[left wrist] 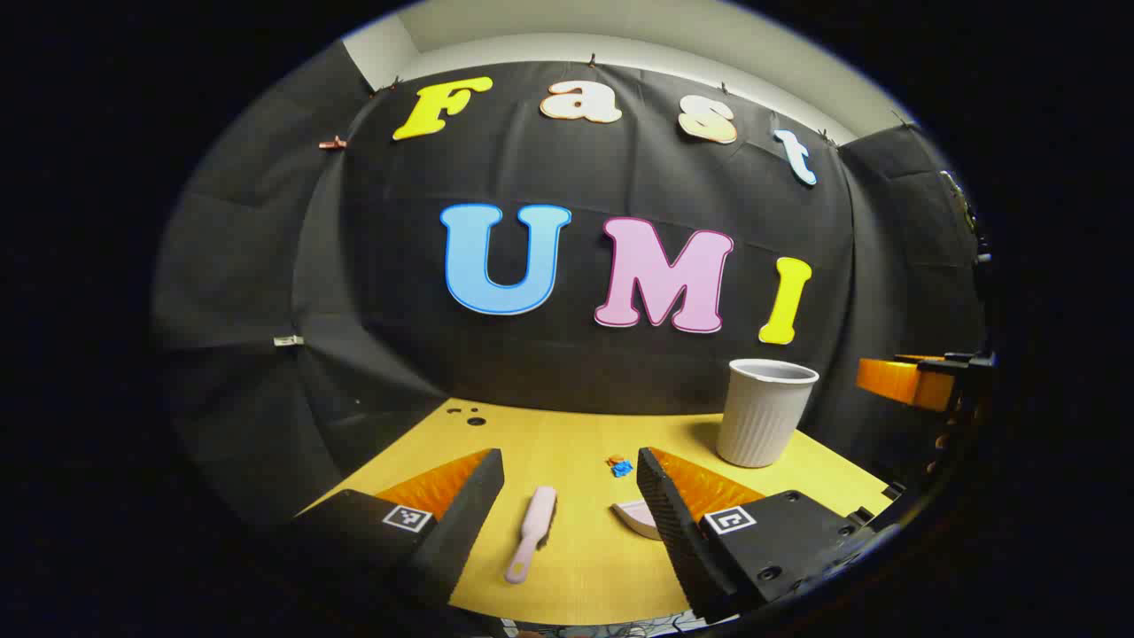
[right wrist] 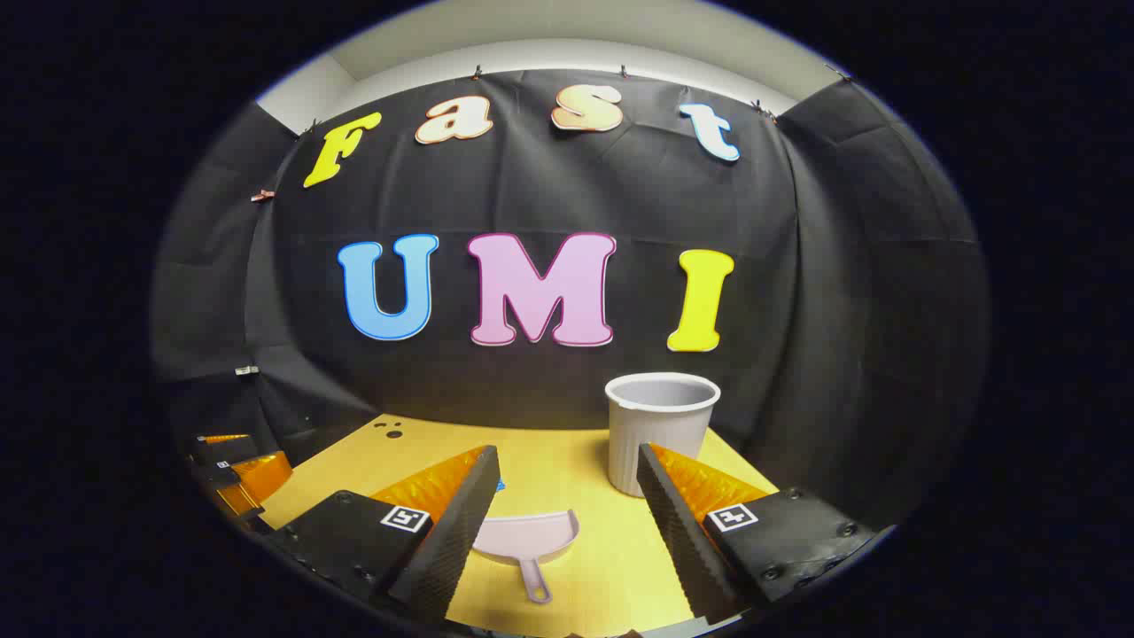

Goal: Pick up the small broom and dustpan from the desktop, sweep the trash into the dustpan with the broom, and then empty the trash into the garbage bin.

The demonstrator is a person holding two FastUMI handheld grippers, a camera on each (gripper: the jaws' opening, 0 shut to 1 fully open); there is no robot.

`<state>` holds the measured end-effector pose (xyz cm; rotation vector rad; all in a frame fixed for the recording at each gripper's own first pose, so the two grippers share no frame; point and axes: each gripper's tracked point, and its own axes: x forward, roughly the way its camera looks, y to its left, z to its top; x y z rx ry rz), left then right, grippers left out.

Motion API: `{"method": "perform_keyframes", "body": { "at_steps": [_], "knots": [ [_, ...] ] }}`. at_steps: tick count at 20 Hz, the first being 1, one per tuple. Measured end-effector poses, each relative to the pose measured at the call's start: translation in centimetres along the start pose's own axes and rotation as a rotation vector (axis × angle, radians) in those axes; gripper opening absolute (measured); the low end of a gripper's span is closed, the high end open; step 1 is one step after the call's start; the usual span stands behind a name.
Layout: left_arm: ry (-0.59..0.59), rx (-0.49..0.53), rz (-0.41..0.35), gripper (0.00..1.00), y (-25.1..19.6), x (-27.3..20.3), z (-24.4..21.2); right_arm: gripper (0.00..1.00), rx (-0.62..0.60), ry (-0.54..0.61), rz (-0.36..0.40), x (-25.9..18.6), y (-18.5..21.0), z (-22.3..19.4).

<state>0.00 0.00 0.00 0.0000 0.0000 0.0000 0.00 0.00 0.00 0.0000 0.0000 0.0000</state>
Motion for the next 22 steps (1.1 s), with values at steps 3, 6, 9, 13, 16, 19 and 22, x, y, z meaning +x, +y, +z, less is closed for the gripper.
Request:
{"method": "perform_keyframes", "body": {
  "at_steps": [3, 6, 9, 13, 16, 19, 22],
  "knots": [
    [0.040, 0.018, -0.013, 0.96, -0.2, 1.5, -0.6, 0.97, 0.001, 0.027, 0.015, 1.4, 1.3, -1.3],
    [0.055, 0.045, -0.005, 0.96, 0.3, 3.3, -0.7, 0.98, 0.012, 0.042, 0.039, 3.1, 2.2, -2.2],
    [0.077, 0.041, -0.005, 0.96, 0.4, 4.7, -1.0, 0.98, 0.010, 0.065, 0.060, 4.8, 2.9, -2.9],
    [0.093, 0.025, 0.008, 0.96, 0.8, 5.8, -1.5, 0.98, 0.021, 0.090, 0.074, 6.2, 3.1, -3.6],
    [0.108, 0.018, 0.013, 0.96, 1.1, 6.1, -2.0, 0.98, 0.019, 0.104, 0.078, 7.2, 3.4, -4.0],
    [0.123, 0.036, 0.024, 0.96, 1.7, 6.5, -2.5, 0.98, 0.010, 0.111, 0.093, 8.0, 3.9, -4.2],
    [0.125, 0.033, 0.027, 0.96, 1.9, 6.9, -2.4, 0.98, -0.002, 0.115, 0.115, 8.4, 4.4, -4.3]
  ]
}}
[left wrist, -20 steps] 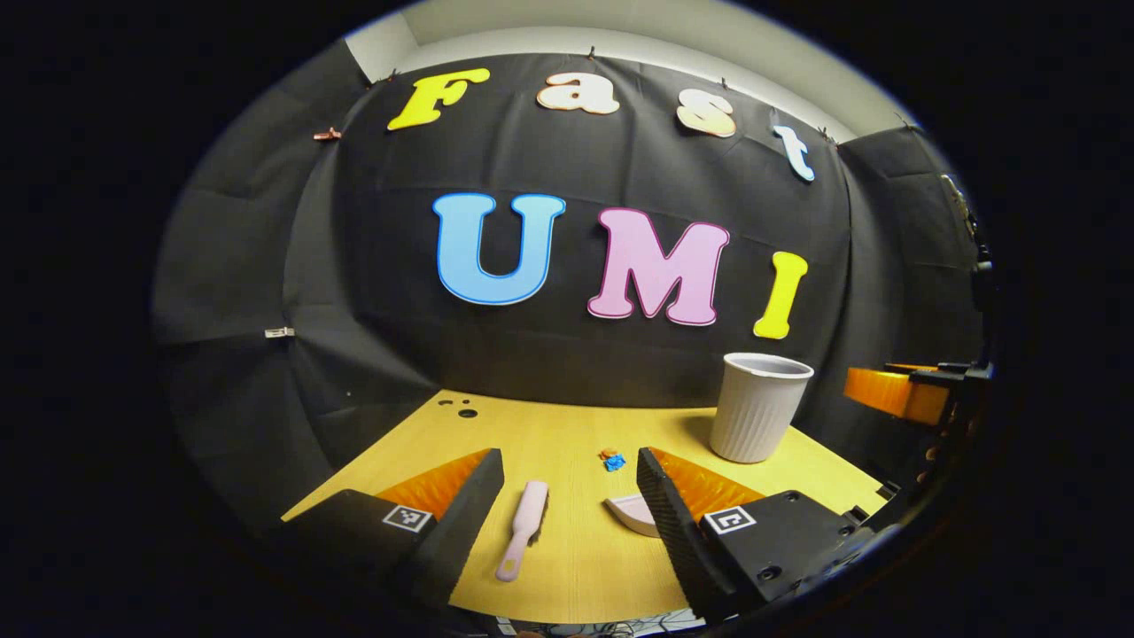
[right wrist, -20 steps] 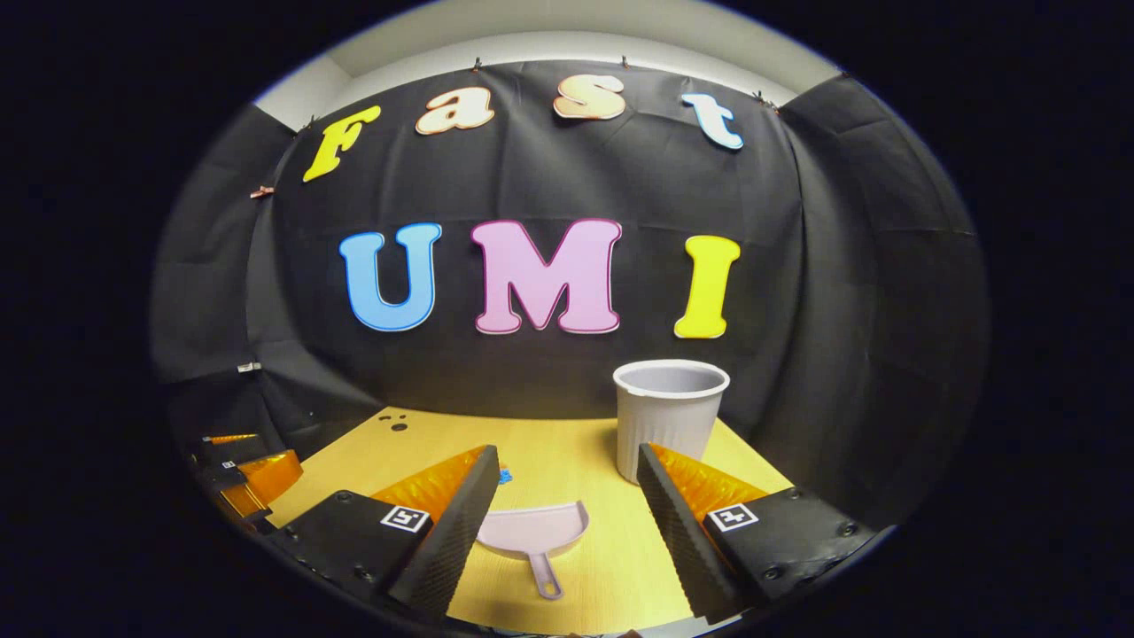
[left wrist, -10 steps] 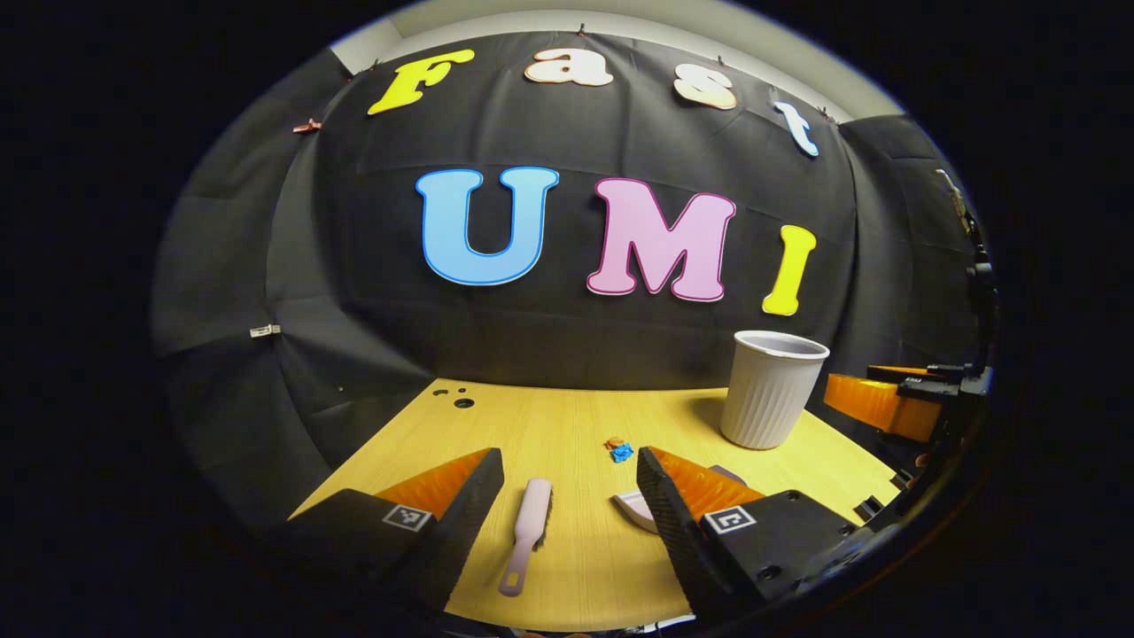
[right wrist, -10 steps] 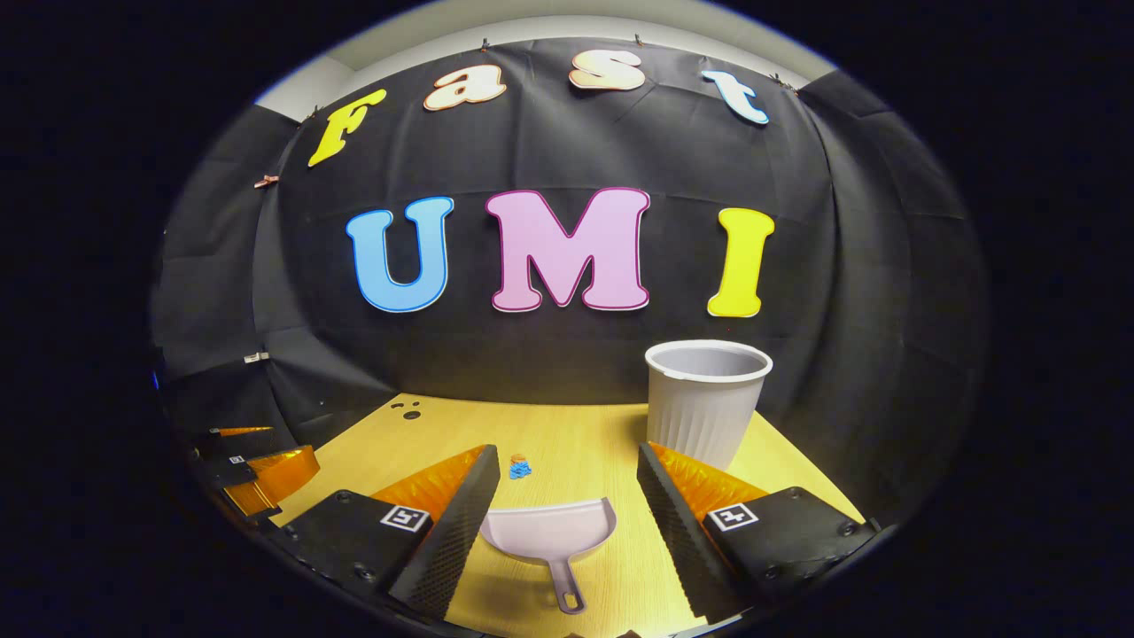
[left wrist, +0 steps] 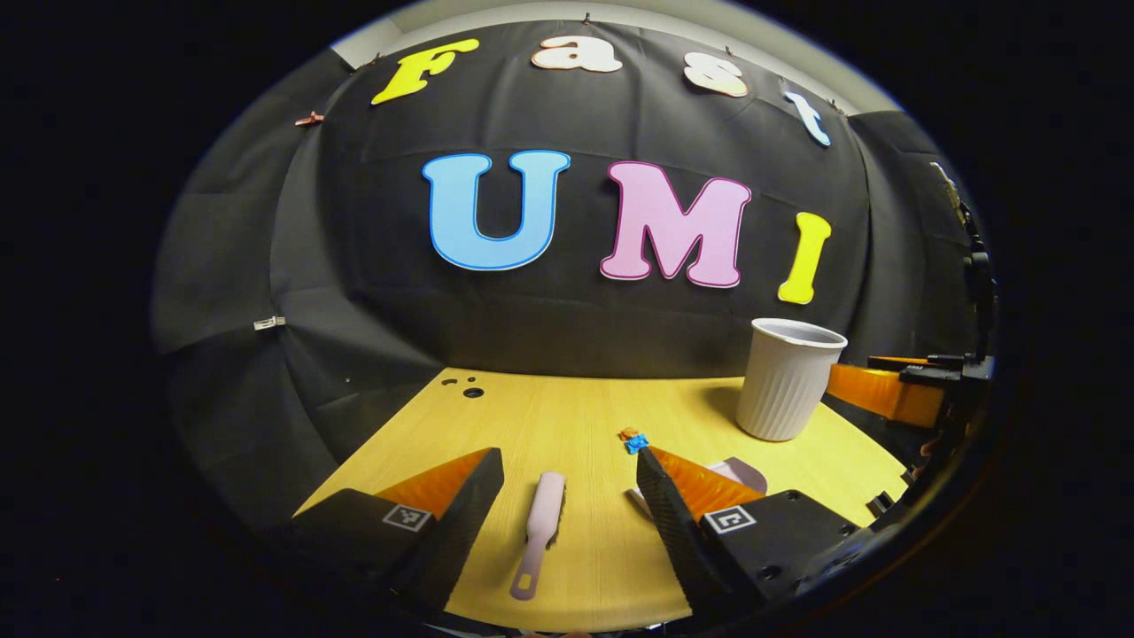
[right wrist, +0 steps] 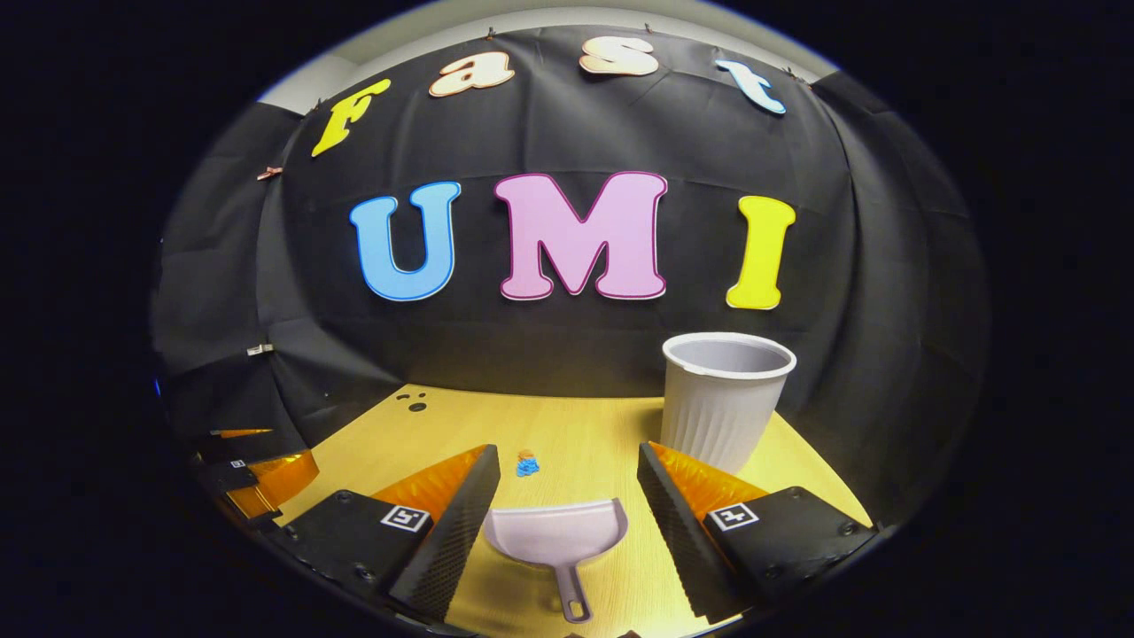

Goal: Pick up the small broom and dustpan from the desktop, sweep the trash into the dustpan with the broom, and then empty the trash into the garbage bin.

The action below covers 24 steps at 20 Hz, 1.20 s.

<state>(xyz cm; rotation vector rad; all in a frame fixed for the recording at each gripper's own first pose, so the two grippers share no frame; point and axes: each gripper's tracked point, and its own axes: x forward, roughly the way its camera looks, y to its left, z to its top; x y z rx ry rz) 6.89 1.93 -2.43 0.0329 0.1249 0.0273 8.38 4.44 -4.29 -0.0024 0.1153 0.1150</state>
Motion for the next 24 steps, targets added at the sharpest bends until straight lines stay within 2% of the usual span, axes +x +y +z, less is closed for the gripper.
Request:
{"method": "perform_keyframes", "body": {
  "at_steps": [15, 21, 24],
  "knots": [
    [0.085, -0.015, 0.013, 0.96, 1.4, 1.7, -1.8, 0.98, -0.016, 0.036, 0.053, 2.1, 0.4, -1.4],
    [0.243, -0.024, -0.003, 0.96, 2.5, 4.0, -5.3, 0.98, -0.028, 0.065, 0.065, 3.0, 0.0, -2.3],
    [0.403, -0.065, -0.022, 0.96, 2.5, 5.4, -8.9, 0.98, -0.026, 0.095, 0.059, 3.4, -0.7, -3.4]
  ]
}}
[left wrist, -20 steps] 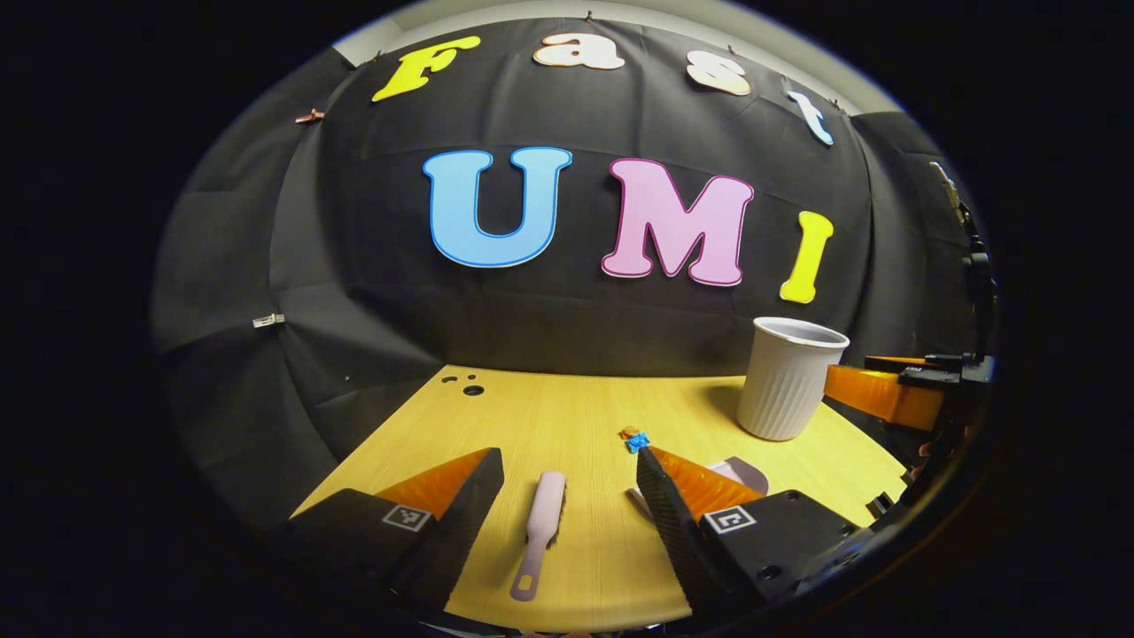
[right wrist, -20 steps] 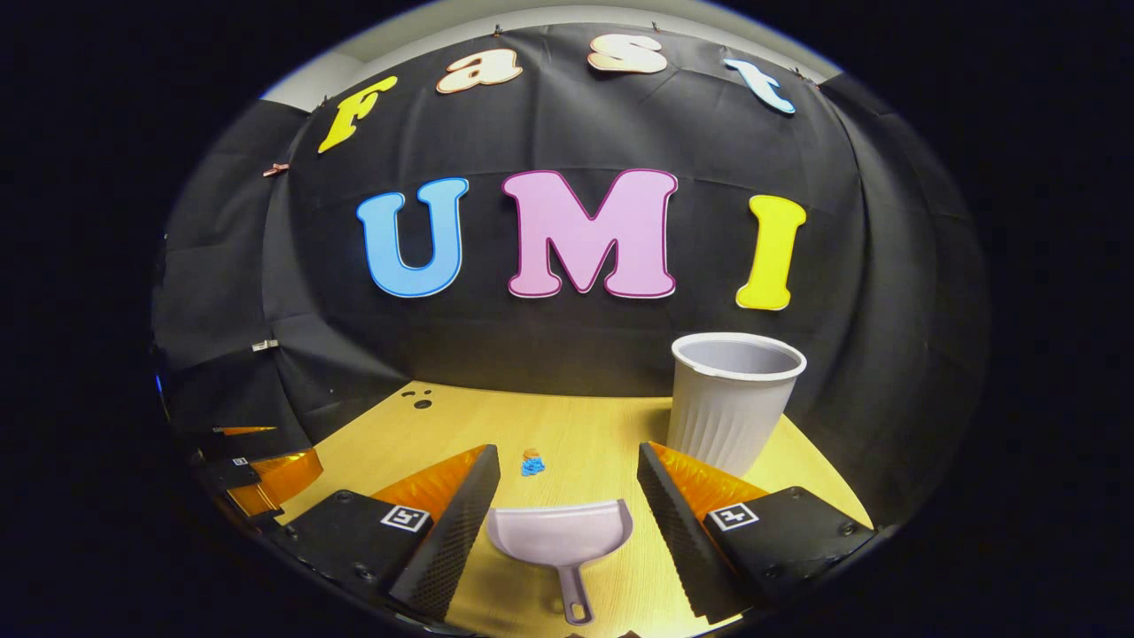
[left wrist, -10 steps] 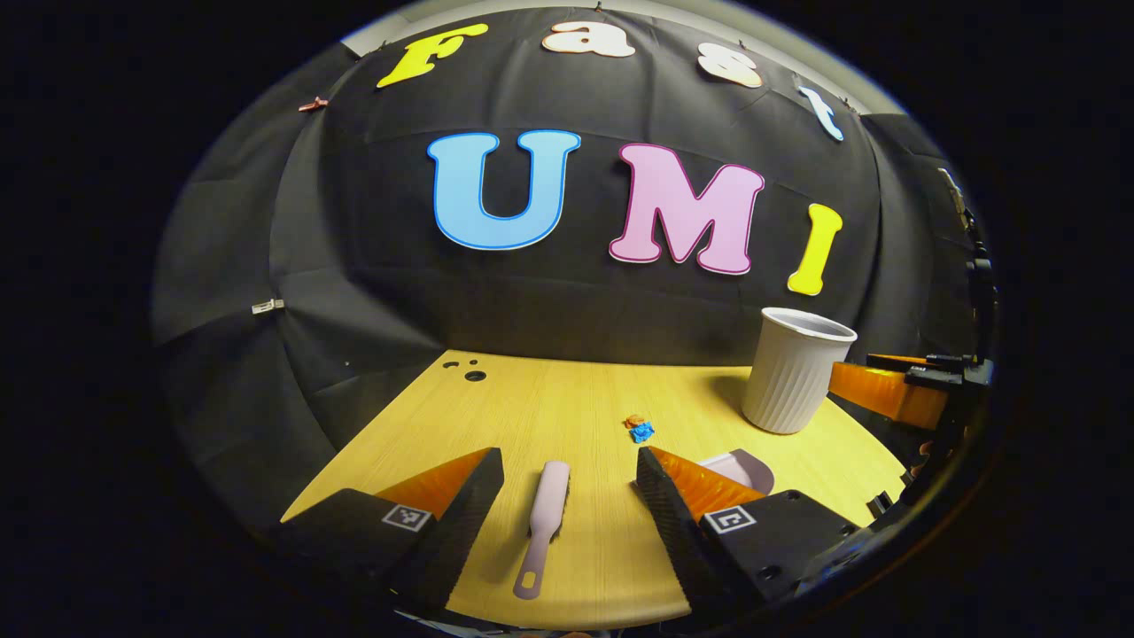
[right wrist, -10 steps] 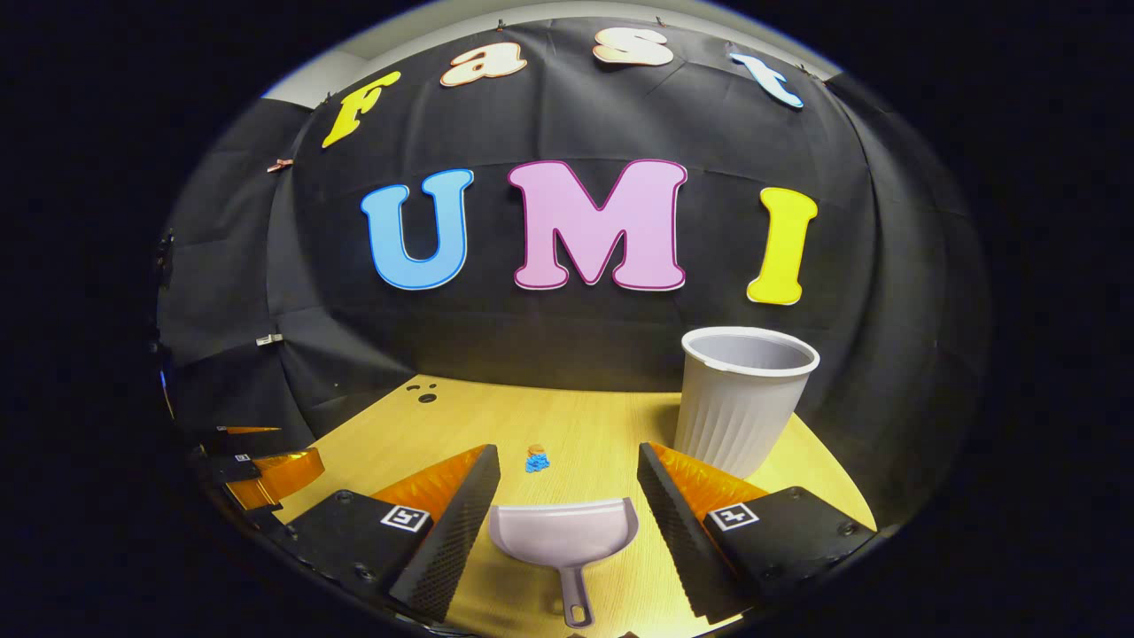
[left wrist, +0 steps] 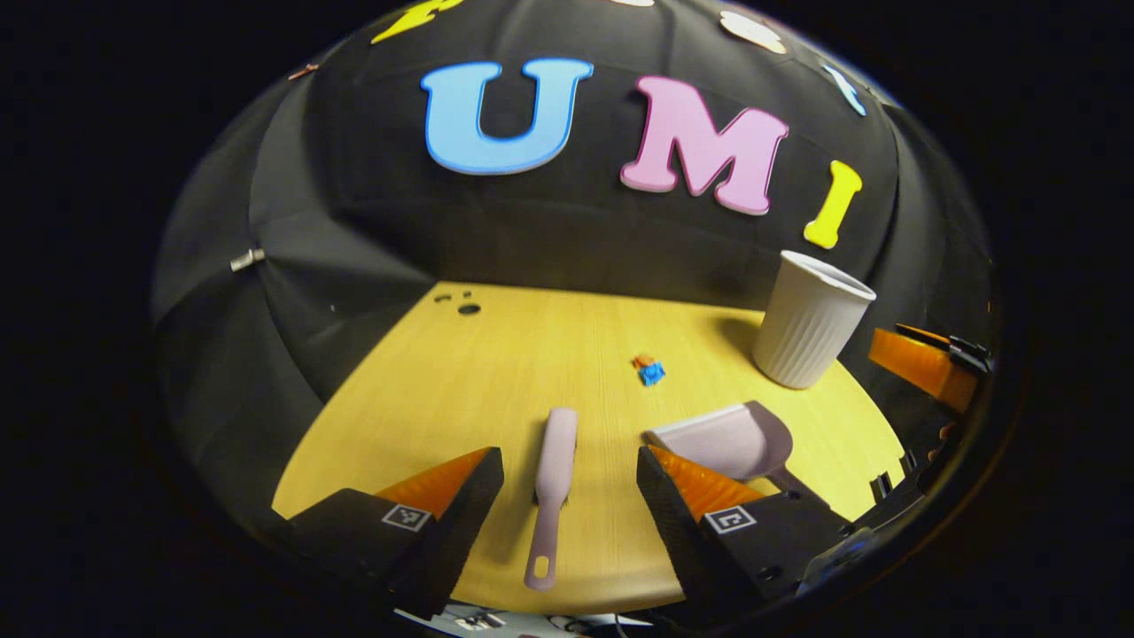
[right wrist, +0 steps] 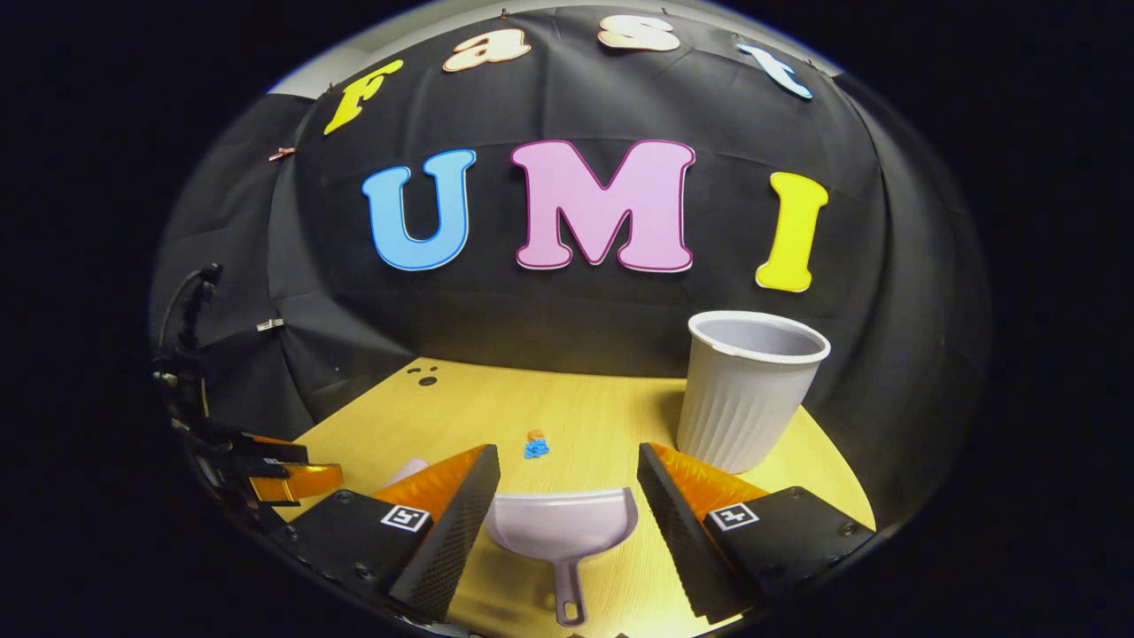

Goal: Pick up the small broom and dustpan from the desktop, sweep the trash into the dustpan with the broom, and then empty the trash into the garbage bin.

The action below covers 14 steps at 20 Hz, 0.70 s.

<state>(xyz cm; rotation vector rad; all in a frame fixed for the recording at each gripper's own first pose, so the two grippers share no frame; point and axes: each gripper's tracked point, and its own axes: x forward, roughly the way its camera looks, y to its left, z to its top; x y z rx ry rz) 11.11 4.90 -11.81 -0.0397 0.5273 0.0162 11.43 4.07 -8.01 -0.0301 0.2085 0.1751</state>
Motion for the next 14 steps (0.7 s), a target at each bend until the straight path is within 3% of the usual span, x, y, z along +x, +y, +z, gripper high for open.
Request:
{"method": "perform_keyframes", "body": {
  "at_steps": [14],
  "knots": [
    [0.450, 0.092, 0.013, 0.95, 2.4, 10.6, -8.4, 0.98, 0.048, 0.166, -0.024, 2.3, -1.9, -4.9]
  ]
}}
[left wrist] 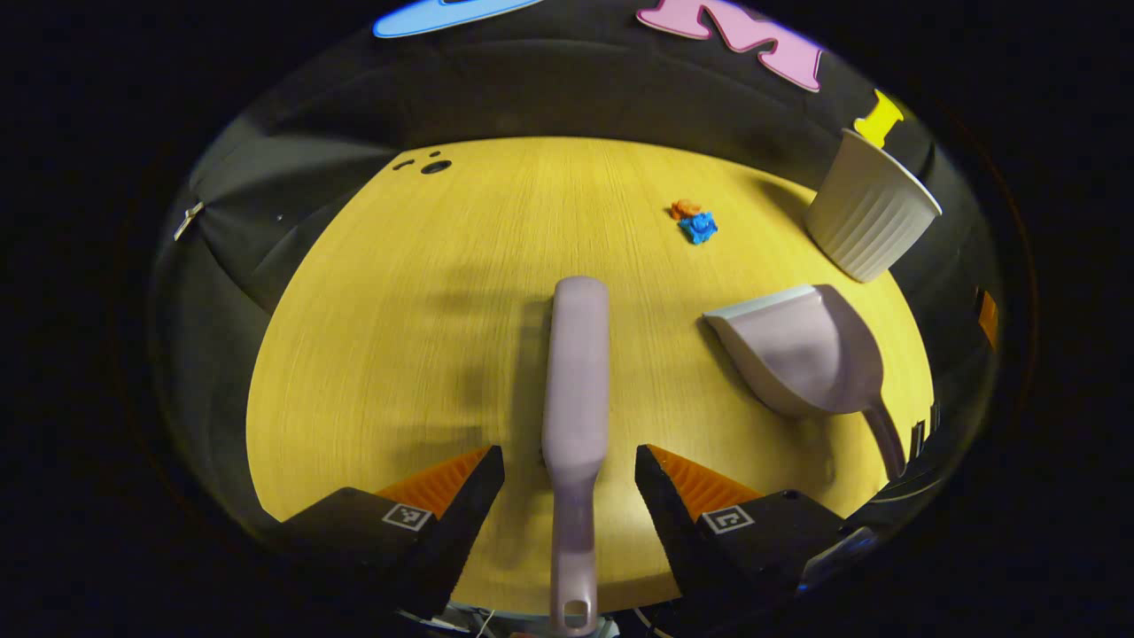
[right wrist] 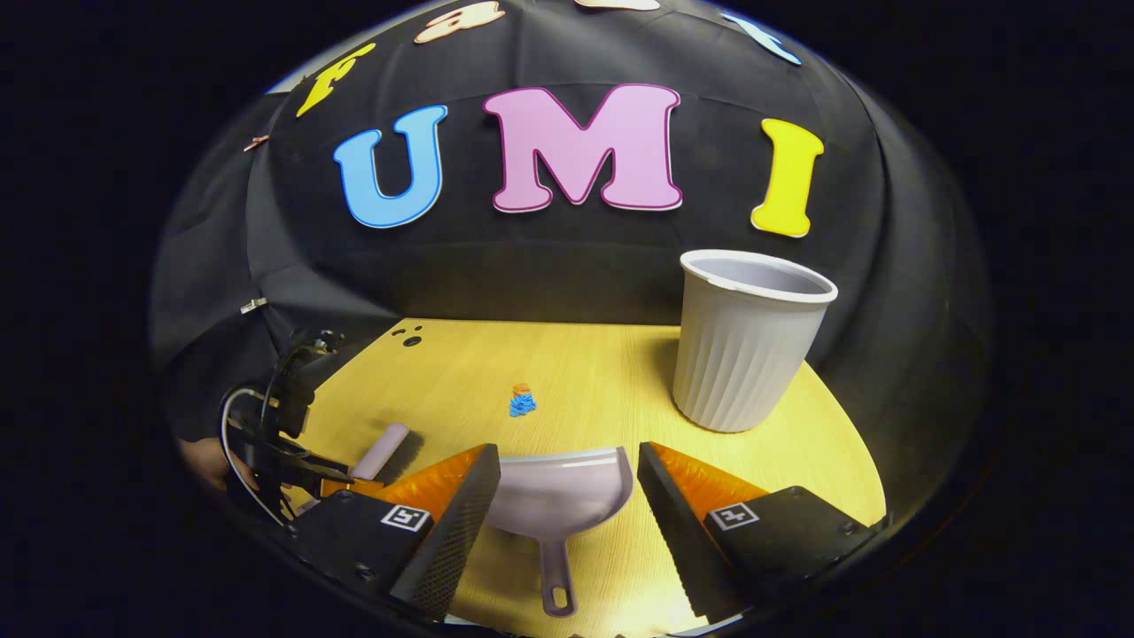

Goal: Pick up the small broom and dustpan from the desktop, sweep the trash into the dustpan with the broom, and then empty the trash into the garbage bin.

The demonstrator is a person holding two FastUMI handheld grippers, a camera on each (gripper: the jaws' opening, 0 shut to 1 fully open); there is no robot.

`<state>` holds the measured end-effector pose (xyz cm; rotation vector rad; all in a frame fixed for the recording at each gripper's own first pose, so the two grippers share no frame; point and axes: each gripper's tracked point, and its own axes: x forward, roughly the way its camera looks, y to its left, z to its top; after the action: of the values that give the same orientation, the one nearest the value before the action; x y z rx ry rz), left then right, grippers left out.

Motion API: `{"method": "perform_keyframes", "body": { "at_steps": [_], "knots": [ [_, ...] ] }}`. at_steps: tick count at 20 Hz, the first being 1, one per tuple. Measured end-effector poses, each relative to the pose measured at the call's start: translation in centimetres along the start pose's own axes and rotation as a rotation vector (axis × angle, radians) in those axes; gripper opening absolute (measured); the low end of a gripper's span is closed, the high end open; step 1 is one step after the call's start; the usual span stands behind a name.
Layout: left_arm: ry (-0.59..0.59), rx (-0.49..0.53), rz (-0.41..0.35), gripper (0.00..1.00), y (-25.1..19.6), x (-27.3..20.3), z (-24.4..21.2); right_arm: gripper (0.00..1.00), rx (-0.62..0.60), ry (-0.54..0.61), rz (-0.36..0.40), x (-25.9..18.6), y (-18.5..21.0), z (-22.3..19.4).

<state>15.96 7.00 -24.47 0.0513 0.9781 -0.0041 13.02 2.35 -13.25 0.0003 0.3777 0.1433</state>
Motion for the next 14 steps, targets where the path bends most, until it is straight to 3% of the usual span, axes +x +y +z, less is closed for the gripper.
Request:
{"method": "perform_keyframes", "body": {
  "at_steps": [8, 11, 12, 13, 14],
  "knots": [
    [0.081, 0.057, 0.031, 0.78, 0.2, 2.7, -0.6, 0.99, 0.053, 0.064, -0.030, 1.0, -1.2, -1.6],
    [0.074, 0.060, 0.029, 0.63, -0.2, 2.8, -0.7, 0.99, 0.055, 0.084, -0.021, 1.0, -0.7, -2.1],
    [0.069, 0.062, 0.029, 0.63, -0.4, 2.8, -0.8, 0.99, 0.050, 0.090, -0.012, 1.2, -0.4, -2.3],
    [0.058, 0.067, 0.029, 0.50, -0.5, 2.7, -0.9, 0.99, 0.043, 0.097, -0.006, 1.3, -0.2, -2.4],
    [0.043, 0.072, 0.027, 0.46, -0.5, 2.8, -1.0, 0.99, 0.037, 0.110, 0.003, 1.4, 0.1, -2.7]
  ]
}}
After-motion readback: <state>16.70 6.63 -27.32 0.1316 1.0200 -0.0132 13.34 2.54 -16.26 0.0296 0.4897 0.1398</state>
